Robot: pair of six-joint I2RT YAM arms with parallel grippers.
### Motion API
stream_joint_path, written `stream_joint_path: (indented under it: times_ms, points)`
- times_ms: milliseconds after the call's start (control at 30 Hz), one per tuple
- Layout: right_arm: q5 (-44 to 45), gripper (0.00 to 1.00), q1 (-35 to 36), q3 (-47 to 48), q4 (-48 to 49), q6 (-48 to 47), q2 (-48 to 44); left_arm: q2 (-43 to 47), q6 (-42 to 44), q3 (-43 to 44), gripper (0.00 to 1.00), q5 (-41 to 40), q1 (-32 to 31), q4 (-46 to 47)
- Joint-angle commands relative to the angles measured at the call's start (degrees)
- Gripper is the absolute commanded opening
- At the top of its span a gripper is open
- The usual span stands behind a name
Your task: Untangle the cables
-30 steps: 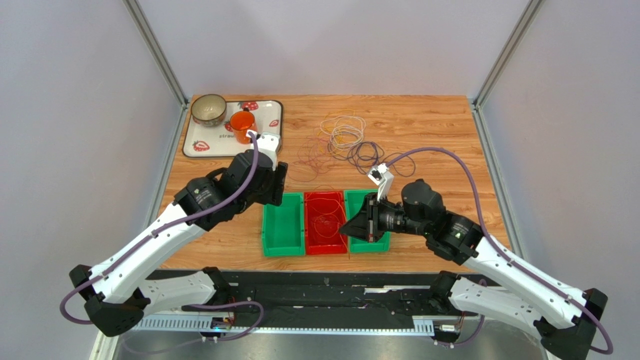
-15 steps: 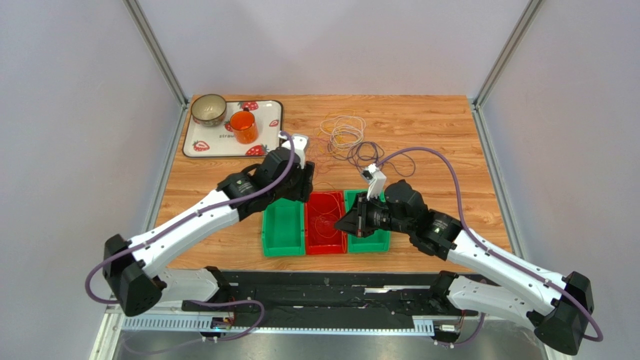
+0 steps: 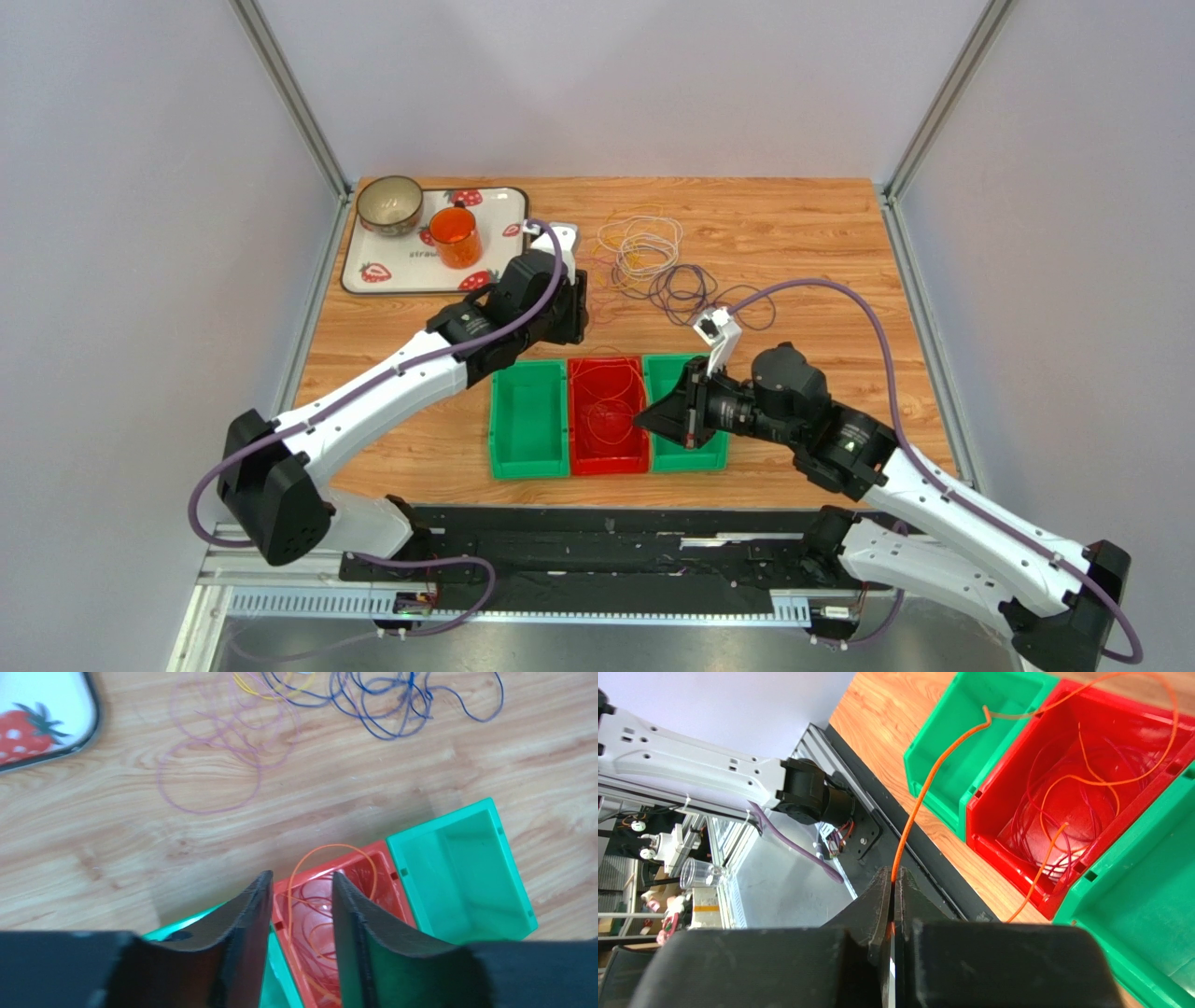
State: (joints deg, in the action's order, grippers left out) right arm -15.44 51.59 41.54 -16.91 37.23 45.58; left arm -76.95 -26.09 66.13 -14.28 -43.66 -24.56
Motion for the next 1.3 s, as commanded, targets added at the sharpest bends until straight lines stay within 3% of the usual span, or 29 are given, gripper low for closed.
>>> stream_joint_path:
  times_ms: [0,133,500,800,1267]
  points:
    - [2.43,0.00,0.26,2.05,-0.41,-2.25,-2.51,-3.91,-1.68,0.85,0.41,9.68,-0.11,2.93]
    - [2.52,0.00,0.26,3.37,-1.55,-2.34,-2.78,-2.42,-3.27,-2.92,0.33,13.66,-1.25,4.95]
    - [6.91,0.00,0.26,3.72,-1.29,-1.47,-2.78,5.49,-10.74,-16.37,0.31,17.88,-4.24,8.55]
    - [4.81,0.00,0.17,3.11,4.51,0.21,2.14,1.11,-12.41,-16.74,0.29,20.43,-5.56,13.83]
    - [1.21,0.00,-2.28,-0.84,13.83,0.91,11.98,-2.94,-12.32,-16.82,0.29,20.08,-5.56,14.36]
